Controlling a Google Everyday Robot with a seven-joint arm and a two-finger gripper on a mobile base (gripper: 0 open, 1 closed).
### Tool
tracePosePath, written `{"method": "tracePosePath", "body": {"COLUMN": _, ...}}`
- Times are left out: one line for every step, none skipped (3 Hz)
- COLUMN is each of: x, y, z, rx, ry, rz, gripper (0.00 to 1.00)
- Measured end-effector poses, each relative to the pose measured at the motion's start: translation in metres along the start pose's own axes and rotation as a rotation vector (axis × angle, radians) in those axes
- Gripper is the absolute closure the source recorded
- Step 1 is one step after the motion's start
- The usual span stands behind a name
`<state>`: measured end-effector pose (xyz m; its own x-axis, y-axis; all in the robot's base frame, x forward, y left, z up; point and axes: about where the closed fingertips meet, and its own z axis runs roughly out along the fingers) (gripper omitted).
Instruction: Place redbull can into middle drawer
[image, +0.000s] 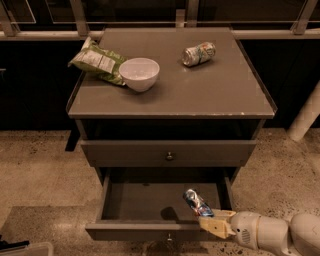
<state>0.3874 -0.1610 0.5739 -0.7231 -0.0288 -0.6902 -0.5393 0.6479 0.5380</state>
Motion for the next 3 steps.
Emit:
{"method": "tracePosePath", "body": {"x": 0.008, "y": -0.030, "z": 0.025, "rx": 0.055, "ry": 0.079, "rz": -0.001, "gripper": 1.00}}
{"method": "tracePosePath", "body": {"x": 0.007, "y": -0.059, "z": 0.051, "rx": 0.081, "ry": 0.126, "rz": -0.006, "gripper": 1.00}}
{"method": "tracePosePath", "body": {"x": 0.001, "y": -0.087, "z": 0.068, "rx": 0.099, "ry": 0.138, "rz": -0.001, "gripper": 1.00}}
